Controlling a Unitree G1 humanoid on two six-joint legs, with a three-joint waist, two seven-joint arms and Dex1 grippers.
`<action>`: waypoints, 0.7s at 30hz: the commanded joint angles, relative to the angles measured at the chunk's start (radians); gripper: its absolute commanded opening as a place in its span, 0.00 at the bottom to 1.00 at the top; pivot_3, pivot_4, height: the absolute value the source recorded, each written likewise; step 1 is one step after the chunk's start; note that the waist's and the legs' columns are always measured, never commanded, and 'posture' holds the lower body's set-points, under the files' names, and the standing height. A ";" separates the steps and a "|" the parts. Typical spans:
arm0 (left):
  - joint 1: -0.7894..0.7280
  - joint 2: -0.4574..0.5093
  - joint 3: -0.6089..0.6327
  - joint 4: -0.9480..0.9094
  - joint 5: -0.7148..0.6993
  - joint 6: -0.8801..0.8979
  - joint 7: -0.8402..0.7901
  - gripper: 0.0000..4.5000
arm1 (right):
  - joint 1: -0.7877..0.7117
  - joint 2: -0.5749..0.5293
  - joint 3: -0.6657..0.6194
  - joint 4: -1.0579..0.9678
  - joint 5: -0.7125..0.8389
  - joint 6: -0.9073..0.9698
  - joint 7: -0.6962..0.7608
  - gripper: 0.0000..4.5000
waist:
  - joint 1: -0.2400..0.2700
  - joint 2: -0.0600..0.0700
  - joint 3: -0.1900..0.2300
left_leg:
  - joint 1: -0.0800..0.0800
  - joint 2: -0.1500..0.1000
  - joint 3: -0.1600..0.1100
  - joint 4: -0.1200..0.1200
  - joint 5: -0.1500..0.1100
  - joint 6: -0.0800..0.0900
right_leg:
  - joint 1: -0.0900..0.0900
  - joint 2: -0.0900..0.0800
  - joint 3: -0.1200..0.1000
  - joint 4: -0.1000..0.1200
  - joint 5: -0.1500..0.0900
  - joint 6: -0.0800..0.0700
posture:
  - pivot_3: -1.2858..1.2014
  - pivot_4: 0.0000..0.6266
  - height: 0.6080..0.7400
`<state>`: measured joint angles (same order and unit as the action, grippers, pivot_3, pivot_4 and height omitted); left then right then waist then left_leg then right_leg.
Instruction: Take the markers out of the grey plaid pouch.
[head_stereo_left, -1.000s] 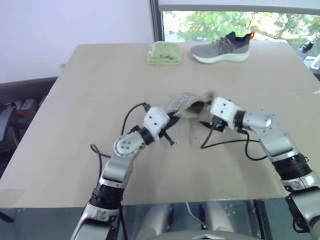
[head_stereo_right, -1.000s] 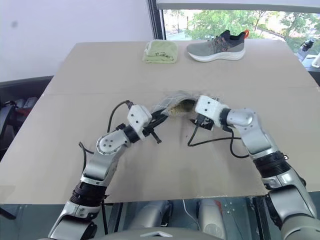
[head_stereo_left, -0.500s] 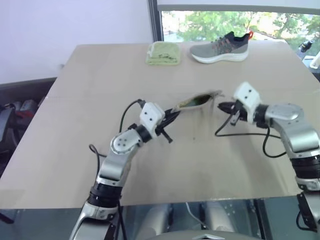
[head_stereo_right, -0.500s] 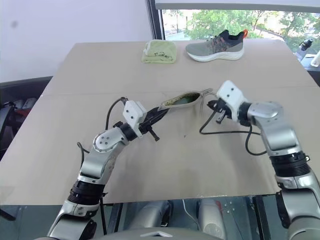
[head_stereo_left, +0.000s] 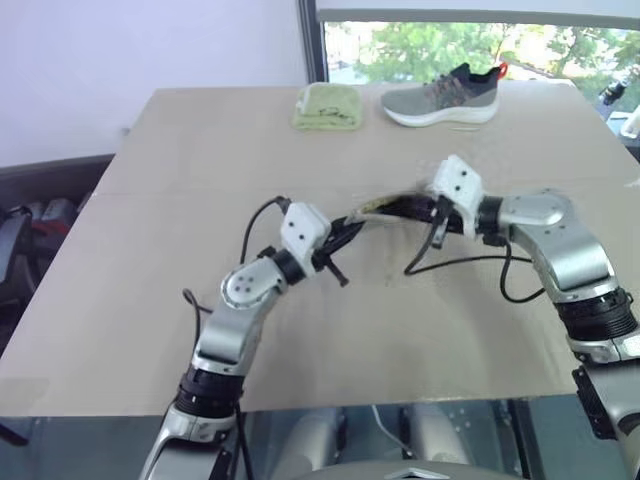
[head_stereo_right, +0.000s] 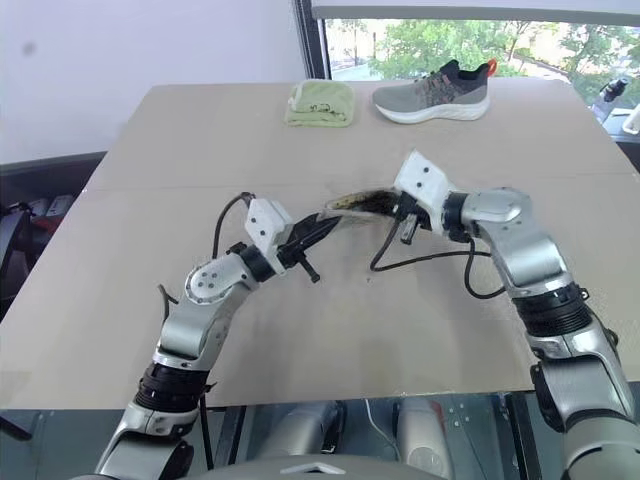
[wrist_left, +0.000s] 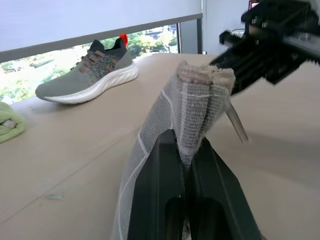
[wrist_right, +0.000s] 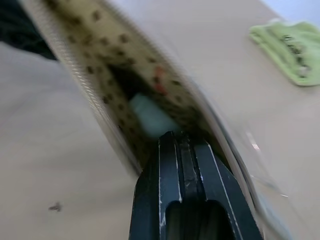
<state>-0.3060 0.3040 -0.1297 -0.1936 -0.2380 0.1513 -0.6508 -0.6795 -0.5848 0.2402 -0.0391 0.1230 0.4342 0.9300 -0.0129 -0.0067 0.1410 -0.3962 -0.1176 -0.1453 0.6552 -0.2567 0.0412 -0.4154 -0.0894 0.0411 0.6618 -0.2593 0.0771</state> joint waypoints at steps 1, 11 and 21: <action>-0.005 -0.008 -0.017 -0.088 -0.036 0.017 -0.016 0.00 | -0.024 -0.026 0.039 0.067 -0.094 -0.129 -0.008 0.01 | 0.000 0.000 0.000 | 0.000 0.000 0.000 0.000 0.000 0.000 | 0.000 0.000 0.000 0.000 0.000 0.000 | 0.52 0.24 1.00; -0.030 0.001 -0.016 -0.108 -0.058 0.073 -0.035 0.00 | -0.052 -0.114 0.113 0.306 -0.284 -0.445 0.011 0.26 | -0.002 0.000 0.000 | 0.000 0.000 0.000 0.000 0.000 0.000 | 0.000 0.001 0.000 0.000 0.000 0.000 | 0.52 0.24 1.00; -0.029 0.002 -0.010 -0.112 -0.062 0.080 -0.027 0.00 | -0.041 -0.140 0.095 0.363 -0.297 -0.441 0.005 0.99 | 0.002 0.000 0.000 | 0.000 0.000 0.000 0.000 0.000 0.000 | 0.000 0.001 0.000 0.000 0.000 0.000 | 0.52 0.24 1.00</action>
<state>-0.3194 0.3040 -0.1957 -0.2404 -0.2670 0.2605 -0.6795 -0.7328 -0.6831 0.3771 0.2700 -0.1339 -0.0460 0.9447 -0.0108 -0.0067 0.1410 -0.3961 -0.1178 -0.1450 0.6556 -0.2567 0.0410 -0.4153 -0.0884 0.0413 0.6615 -0.2593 0.0771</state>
